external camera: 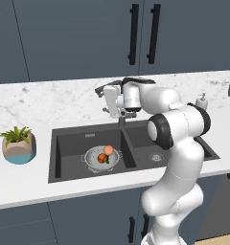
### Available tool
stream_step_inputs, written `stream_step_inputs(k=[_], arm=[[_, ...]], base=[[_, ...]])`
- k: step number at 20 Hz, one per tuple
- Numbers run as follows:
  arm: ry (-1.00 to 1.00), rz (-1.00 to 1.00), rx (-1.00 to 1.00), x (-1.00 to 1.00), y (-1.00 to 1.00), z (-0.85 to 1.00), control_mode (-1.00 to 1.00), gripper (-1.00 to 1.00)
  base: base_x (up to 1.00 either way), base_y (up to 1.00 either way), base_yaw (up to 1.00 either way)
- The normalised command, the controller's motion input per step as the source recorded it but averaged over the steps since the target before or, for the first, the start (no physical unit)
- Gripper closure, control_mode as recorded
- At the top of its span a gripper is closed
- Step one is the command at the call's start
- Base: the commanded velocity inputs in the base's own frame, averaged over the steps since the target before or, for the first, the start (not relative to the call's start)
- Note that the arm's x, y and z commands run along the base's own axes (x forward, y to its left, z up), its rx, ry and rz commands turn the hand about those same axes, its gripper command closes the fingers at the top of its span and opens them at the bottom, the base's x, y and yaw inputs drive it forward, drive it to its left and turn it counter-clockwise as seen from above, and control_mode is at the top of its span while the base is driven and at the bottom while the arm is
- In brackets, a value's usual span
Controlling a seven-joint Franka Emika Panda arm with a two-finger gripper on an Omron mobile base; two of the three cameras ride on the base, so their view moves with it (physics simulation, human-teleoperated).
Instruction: Put the colander in the sink, put the orange, peach in the colander, and turn on the sink faucet and pour water over the colander.
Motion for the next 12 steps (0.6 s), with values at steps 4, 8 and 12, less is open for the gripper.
stream_step_inputs(k=[4, 8, 12], arm=[[0.00, -0.02, 0.01, 0.00, -0.13, -0.01, -1.00, -1.00], [0.00, -0.02, 0.04, -0.01, -0.13, 0.00, -1.00, -1.00], [0.00, -0.01, 0.03, -0.26, -0.22, 0.00, -1.00, -1.00]], base=[[0.00, 0.00, 0.00], [0.00, 0.00, 0.00], [0.00, 0.00, 0.00]])
